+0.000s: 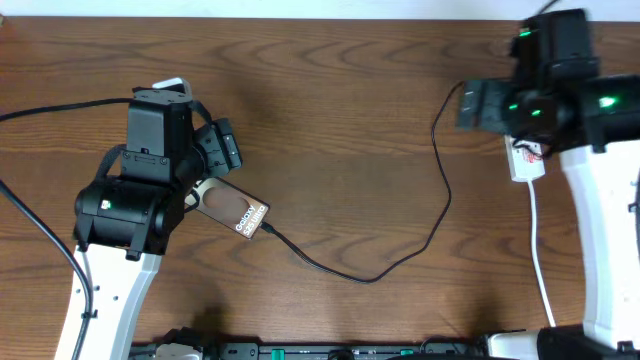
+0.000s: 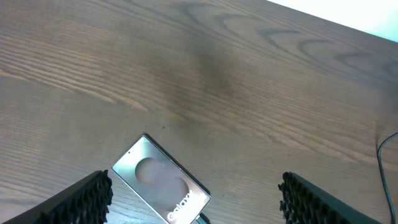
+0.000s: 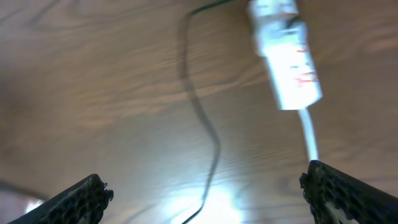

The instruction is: Plug charger to phone and switch on socket

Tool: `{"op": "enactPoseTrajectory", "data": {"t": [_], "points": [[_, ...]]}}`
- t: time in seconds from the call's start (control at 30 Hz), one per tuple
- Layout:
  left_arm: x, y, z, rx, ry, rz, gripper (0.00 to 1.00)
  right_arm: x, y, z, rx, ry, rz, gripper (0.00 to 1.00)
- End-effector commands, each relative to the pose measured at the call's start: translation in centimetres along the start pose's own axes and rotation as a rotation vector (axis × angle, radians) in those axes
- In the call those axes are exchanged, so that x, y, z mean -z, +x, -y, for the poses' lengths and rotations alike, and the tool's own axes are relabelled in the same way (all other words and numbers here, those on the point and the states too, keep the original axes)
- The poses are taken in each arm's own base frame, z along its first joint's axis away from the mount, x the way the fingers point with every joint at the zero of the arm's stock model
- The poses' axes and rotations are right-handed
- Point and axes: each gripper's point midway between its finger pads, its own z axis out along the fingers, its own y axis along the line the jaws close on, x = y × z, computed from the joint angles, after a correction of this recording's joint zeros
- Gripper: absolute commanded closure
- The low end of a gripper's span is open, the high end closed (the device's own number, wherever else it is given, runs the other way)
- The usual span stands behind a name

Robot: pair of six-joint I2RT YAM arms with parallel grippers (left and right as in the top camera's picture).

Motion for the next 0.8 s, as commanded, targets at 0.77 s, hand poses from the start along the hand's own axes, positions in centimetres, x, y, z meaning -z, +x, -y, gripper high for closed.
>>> {"op": "enactPoseTrajectory", "data": {"t": [0.77], "points": [[0.5, -0.6, -0.1, -0.001, -0.012, 0.018, 0.15, -17.4, -2.1, 14.7, 0.128, -0.447, -0.143, 0.01]]}}
